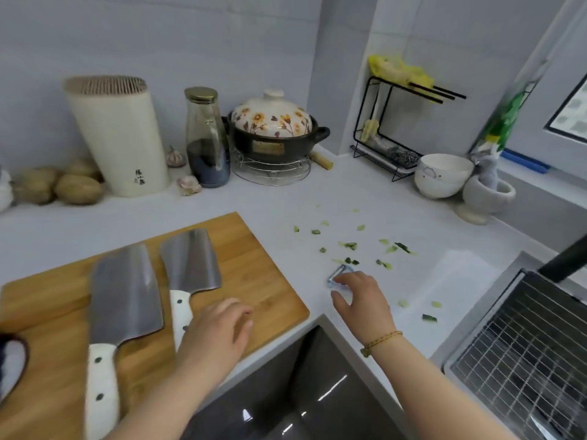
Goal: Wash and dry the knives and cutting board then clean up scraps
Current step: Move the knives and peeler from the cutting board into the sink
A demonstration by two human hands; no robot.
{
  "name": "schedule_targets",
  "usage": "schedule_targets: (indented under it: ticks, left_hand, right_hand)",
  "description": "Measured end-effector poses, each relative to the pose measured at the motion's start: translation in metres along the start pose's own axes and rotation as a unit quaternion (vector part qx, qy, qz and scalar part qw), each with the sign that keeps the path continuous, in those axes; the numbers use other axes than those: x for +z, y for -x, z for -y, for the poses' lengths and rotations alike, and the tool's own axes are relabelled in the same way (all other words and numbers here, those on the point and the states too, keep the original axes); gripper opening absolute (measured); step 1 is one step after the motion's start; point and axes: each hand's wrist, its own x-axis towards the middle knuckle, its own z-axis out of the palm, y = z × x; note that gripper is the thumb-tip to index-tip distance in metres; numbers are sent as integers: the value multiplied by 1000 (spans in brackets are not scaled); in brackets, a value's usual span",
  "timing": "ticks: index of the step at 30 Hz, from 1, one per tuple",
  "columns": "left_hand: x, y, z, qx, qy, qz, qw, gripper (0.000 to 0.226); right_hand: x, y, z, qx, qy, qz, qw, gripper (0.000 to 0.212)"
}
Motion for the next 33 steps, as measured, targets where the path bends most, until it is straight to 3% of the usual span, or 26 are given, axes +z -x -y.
schedule_targets:
  ticks: [5, 9, 15, 20, 24, 26, 29, 33]
  left_hand:
    - [5, -6, 5, 59, -118, 83, 988, 53]
    - [7, -9, 10, 83, -149, 124, 977, 49]
    - [2, -7, 7, 85, -168, 125, 974, 36]
    - [0, -10, -2, 63, -184, 164, 967, 52]
    - [0, -12, -11, 55, -222, 134, 964, 52]
    - [5, -11, -22, 72, -190, 89, 975, 45]
    - [26, -5, -48, 168, -126, 26, 977, 33]
    - [68, 6, -107, 271, -18, 4, 962, 38]
  right_hand:
    - [9, -17, -14, 97, 112, 19, 989, 46]
    - [10, -21, -22, 160, 139, 55, 976, 51]
    - [17, -28, -31, 164, 175, 49, 970, 39]
    - [16, -32, -34, 154, 143, 25, 977, 36]
    - [6, -27, -30, 133, 80, 1, 988, 36]
    - [-7, -19, -32, 114, 57, -13, 992, 37]
    - [-36, -1, -47, 106, 35, -38, 993, 36]
    - [-91, 42, -90, 128, 30, -66, 989, 38]
